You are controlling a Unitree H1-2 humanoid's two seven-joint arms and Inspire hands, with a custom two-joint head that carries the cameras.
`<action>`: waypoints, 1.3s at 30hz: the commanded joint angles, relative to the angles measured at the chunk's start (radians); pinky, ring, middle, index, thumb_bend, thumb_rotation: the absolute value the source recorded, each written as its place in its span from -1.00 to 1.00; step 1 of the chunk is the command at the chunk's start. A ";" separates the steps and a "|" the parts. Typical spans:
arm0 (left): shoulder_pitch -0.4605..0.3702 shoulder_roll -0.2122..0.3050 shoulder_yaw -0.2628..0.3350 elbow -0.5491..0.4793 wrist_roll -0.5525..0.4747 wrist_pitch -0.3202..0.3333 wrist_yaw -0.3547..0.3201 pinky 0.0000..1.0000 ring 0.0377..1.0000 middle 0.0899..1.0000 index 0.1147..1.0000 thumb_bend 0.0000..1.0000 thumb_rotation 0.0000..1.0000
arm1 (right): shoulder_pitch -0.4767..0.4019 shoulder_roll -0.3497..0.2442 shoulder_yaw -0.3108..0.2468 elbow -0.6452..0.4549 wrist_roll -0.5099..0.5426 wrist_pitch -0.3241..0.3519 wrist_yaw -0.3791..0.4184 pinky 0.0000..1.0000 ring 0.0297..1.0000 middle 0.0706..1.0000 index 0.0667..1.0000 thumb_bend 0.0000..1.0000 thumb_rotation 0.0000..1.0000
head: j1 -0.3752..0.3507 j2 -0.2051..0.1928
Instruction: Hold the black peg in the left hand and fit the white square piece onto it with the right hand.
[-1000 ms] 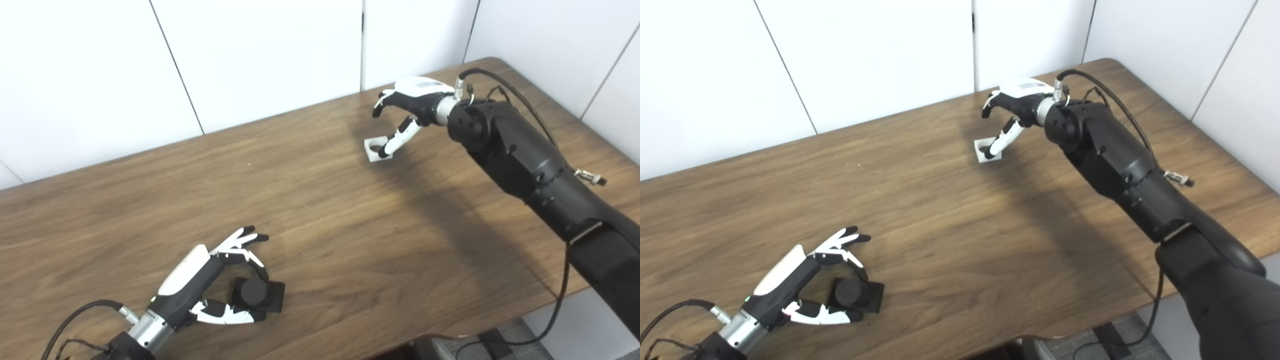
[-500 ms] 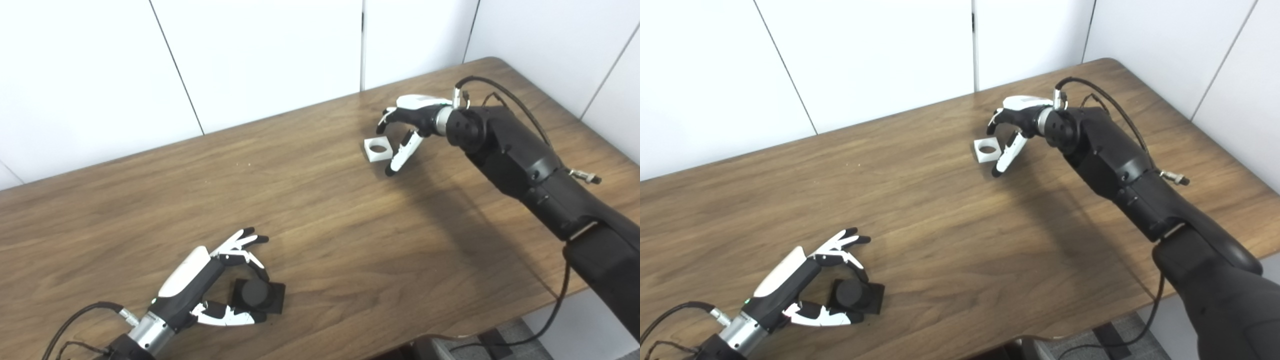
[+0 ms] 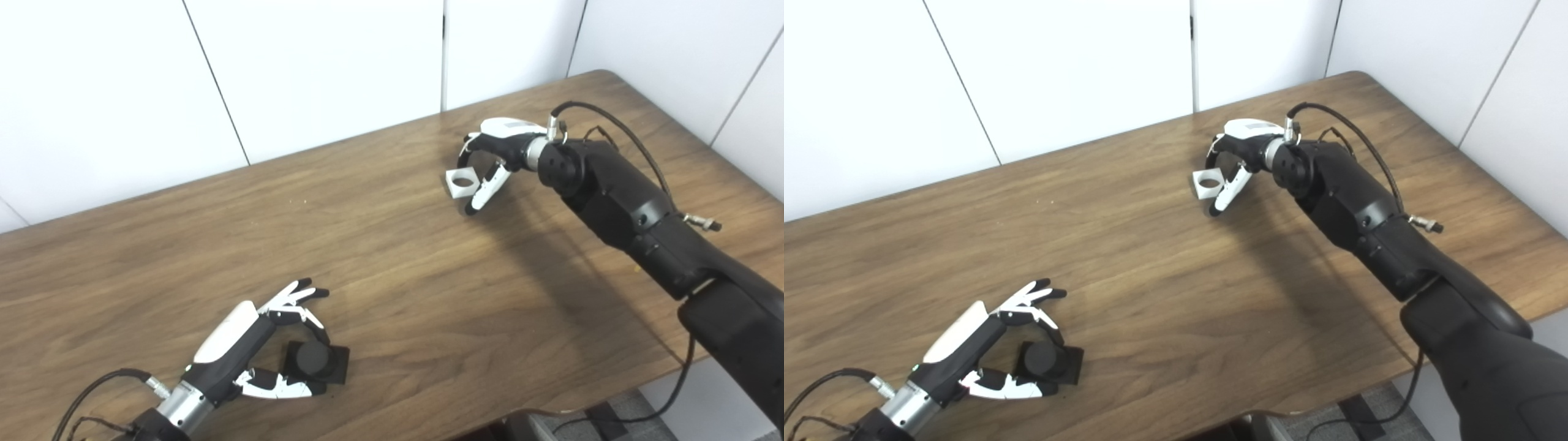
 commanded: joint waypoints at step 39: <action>0.027 0.028 0.006 -0.002 0.011 0.007 -0.024 0.86 0.98 0.80 -0.15 0.04 -0.89 | 0.042 0.034 0.002 0.062 -0.013 -0.066 -0.217 0.68 0.71 0.56 -0.10 0.02 -0.71 | 0.012 0.022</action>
